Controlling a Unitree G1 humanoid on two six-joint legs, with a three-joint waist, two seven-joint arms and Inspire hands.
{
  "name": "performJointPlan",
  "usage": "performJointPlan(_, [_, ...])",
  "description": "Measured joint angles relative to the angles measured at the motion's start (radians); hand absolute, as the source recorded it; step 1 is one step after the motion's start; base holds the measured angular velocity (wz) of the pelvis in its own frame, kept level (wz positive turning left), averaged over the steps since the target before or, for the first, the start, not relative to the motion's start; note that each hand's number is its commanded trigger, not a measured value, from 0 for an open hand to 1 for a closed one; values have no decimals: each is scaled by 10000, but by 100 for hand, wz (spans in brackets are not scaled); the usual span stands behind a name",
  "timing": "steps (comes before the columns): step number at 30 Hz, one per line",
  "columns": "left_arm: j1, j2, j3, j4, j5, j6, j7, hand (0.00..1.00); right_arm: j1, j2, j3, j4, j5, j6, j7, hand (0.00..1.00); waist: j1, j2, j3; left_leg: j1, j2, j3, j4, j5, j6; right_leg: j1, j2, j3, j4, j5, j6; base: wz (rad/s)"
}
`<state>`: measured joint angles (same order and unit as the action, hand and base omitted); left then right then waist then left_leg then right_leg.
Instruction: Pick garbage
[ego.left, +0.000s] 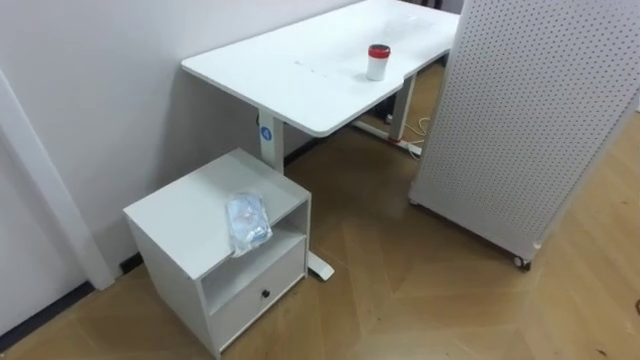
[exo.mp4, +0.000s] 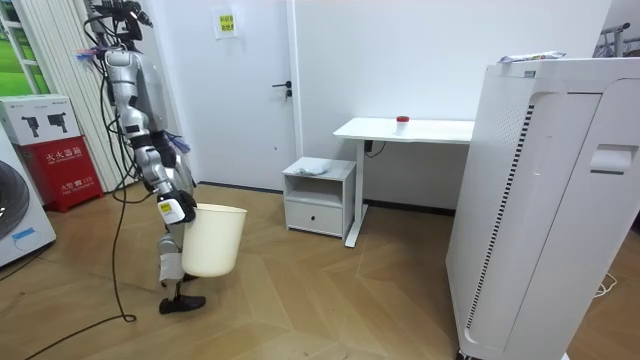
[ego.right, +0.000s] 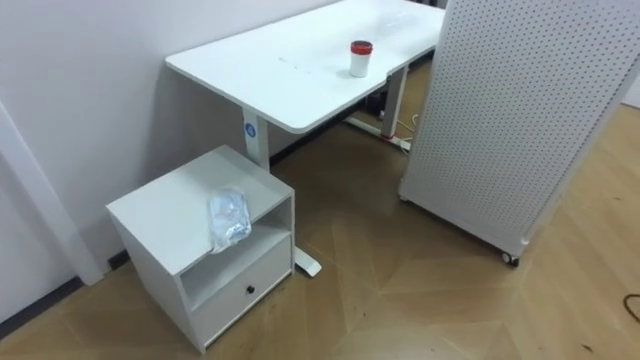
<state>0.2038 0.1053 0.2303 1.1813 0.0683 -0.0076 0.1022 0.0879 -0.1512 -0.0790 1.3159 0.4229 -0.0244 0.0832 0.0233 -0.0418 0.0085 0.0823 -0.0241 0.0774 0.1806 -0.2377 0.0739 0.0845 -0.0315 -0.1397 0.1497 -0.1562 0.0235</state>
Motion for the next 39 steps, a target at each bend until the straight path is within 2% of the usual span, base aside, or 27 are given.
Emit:
performJointPlan(8, [10,-2,8,140,9,10,34,0,-38,-1,196,36,-9,6,11,100,129,37,-17,-40,48,0,128,-11,-19,2,20,-33,35,-4,-6,0])
performJointPlan(11, [22,46,16,186,42,27,34,0,-50,-2,258,34,-13,15,98,100,134,24,-11,-106,126,16,454,-181,-77,1,71,-45,136,-92,-97,-1])
performJointPlan(14, [78,118,217,296,257,104,32,0,-72,0,246,35,-27,61,214,100,217,28,-8,-385,347,20,1352,-661,-224,-190,207,-216,757,-465,-260,-8])
performJointPlan(16, [59,252,218,378,322,372,34,0,-93,-25,254,29,-23,121,308,100,247,58,-12,-806,656,2,2530,-1134,-428,-408,402,-308,1290,-819,-472,-5])
performJointPlan(18, [82,298,204,384,230,606,23,0,-85,-26,269,21,27,171,297,100,312,54,-10,-1120,772,54,3296,-1243,-574,-511,494,-306,1581,-1063,-610,3])
performJointPlan(20, [152,299,49,387,211,816,25,0,-99,-31,278,23,92,205,277,100,311,86,-31,-1457,884,68,4091,-1174,-677,-484,517,-264,1719,-1279,-785,12])
performJointPlan(21, [213,300,-179,364,226,900,25,0,-129,-38,275,33,96,250,250,100,263,115,-25,-1899,973,38,4951,-966,-859,-489,544,-260,1814,-1354,-854,14])
performJointPlan(22, [199,282,-286,366,226,926,18,0,-277,-35,253,73,113,265,215,100,210,10,64,-2674,944,-57,6169,-522,-766,-417,559,-46,1969,-1442,-972,14])
performJointPlan(23, [259,256,-318,382,225,926,17,0,-294,-57,260,80,160,270,191,100,195,49,57,-2928,836,-150,6219,-518,-679,-385,549,40,2012,-1487,-998,32])
performJointPlan(24, [309,222,-570,378,211,928,1,0,-259,-125,259,77,301,276,119,100,59,132,56,-3465,577,-172,5476,-577,-615,-360,508,42,2063,-1607,-1012,29])
performJointPlan(25, [319,224,-677,351,204,902,-10,0,-216,-182,255,71,430,322,41,100,146,154,56,-3865,365,-96,4225,-350,-749,-513,422,136,2266,-1824,-930,19])
performJointPlan(26, [354,224,-680,340,205,886,-12,0,-224,-209,262,60,446,363,15,100,221,116,30,-4014,269,-77,3551,-135,-817,-527,383,168,2339,-1917,-879,-27])
performJointPlan(27, [442,253,-680,351,225,884,-3,0,-171,-209,331,22,439,386,-21,100,426,210,46,-4242,246,-94,2581,605,-813,-491,338,307,2346,-2034,-828,-58])
performJointPlan(28, [564,251,-679,351,232,883,13,0,-162,-211,599,-39,435,381,-60,100,519,182,18,-4244,271,-135,2007,1290,-802,-442,287,498,2289,-2092,-798,-58])
performJointPlan(29, [590,228,-680,349,234,877,14,0,-148,-217,667,-90,436,380,-64,100,511,177,4,-4219,261,-116,1823,1611,-785,-390,272,561,2237,-2120,-773,-30])
performJointPlan(30, [576,183,-680,339,229,821,11,0,-111,-219,779,-135,437,359,-68,100,388,92,-62,-4183,130,-98,1615,1997,-543,-299,209,591,2089,-2129,-732,0])
performJointPlan(31, [618,174,-683,303,228,704,9,0,-26,-207,785,-113,441,349,-61,100,292,52,-139,-4053,93,165,1627,2122,-326,-236,77,565,1975,-2135,-640,0])
performJointPlan(32, [634,174,-681,264,232,654,9,0,-9,-211,785,-97,436,343,-56,100,313,19,-148,-3992,86,299,1693,2196,-137,-128,5,564,1894,-2156,-614,-12])
performJointPlan(33, [624,203,-659,211,231,575,10,0,38,-216,785,-115,424,283,-43,100,325,-52,-136,-3991,25,451,2163,1899,-65,86,-136,608,1734,-2205,-542,-22])
performJointPlan(34, [514,225,-658,206,203,447,11,0,44,-238,791,-218,361,208,-54,100,328,-161,-44,-4152,26,534,2837,1461,-55,291,-226,702,1664,-2326,-512,-20])
performJointPlan(35, [477,233,-656,209,200,403,11,0,54,-246,786,-265,302,196,-70,100,362,-167,-19,-4397,37,586,3341,1272,-58,447,-286,761,1638,-2412,-508,-19])
performJointPlan(36, [485,231,-658,211,188,299,-13,0,81,-268,787,-359,134,187,-96,100,390,-167,-47,-4644,-13,752,3818,1057,-116,707,-465,912,1594,-2584,-433,-23])
performJointPlan(37, [434,216,-664,156,200,271,-59,0,158,-359,783,-396,1,216,-111,100,402,-210,-105,-4637,-58,817,3301,1074,-172,909,-667,933,1703,-2888,-306,-22])
performJointPlan(38, [421,244,-653,171,210,256,-66,0,178,-373,751,-420,-54,251,-165,100,425,-262,-93,-4659,-132,973,3451,985,38,910,-839,945,1883,-3114,-184,-22])
performJointPlan(39, [378,293,-667,173,195,250,-41,0,286,-390,743,-571,-73,273,-215,100,440,-438,-190,-4549,-425,1149,3800,451,204,671,-1270,878,2868,-3491,72,-10])
